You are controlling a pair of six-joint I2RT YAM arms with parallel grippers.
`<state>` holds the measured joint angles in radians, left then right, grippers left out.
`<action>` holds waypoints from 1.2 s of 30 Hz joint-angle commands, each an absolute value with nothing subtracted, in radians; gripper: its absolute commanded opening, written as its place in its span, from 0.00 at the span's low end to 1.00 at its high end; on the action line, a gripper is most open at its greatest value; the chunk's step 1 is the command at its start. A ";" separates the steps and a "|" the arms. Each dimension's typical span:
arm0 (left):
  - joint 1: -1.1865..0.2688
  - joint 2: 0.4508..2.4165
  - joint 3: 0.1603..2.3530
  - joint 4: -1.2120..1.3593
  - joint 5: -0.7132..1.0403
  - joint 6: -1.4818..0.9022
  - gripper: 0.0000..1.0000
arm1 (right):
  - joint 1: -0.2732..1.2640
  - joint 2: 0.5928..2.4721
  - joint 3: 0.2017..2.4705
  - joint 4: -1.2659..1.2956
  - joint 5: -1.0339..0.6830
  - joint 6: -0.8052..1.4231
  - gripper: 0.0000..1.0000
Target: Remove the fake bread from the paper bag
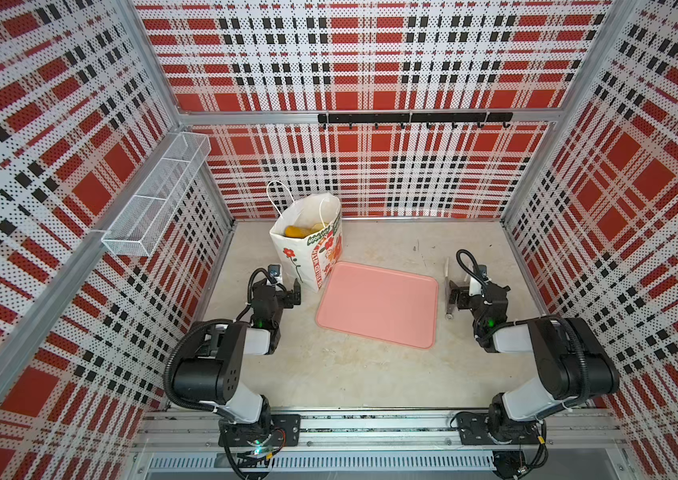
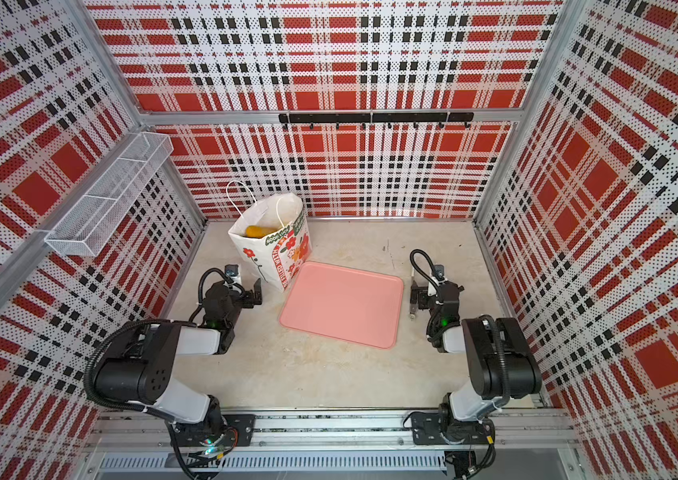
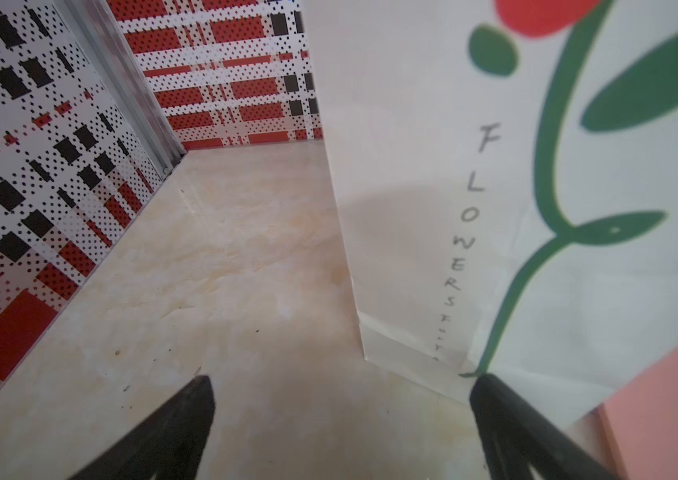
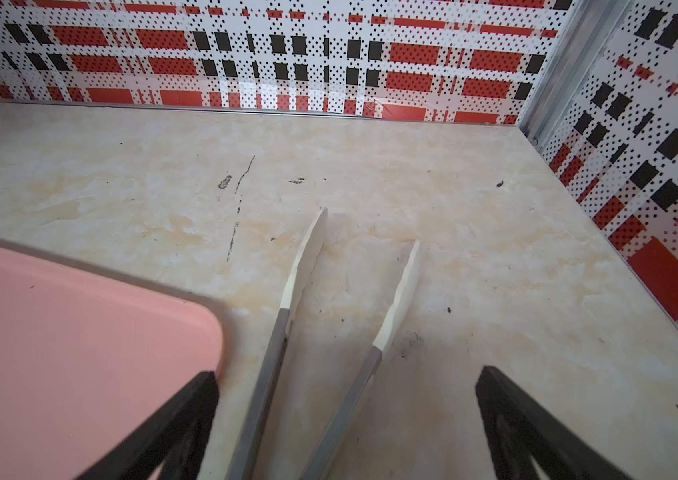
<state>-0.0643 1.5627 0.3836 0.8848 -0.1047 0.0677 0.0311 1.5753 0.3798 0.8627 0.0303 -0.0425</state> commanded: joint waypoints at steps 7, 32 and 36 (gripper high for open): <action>-0.067 1.574 0.405 0.931 -0.109 0.048 0.99 | 0.026 1.589 0.401 0.925 0.042 -0.060 1.00; -0.092 1.565 0.384 0.965 -0.140 0.064 0.99 | 0.026 1.584 0.358 1.004 0.151 -0.025 1.00; -0.223 1.407 0.319 0.959 -0.359 0.147 0.99 | 0.121 1.407 0.189 1.185 0.345 -0.075 1.00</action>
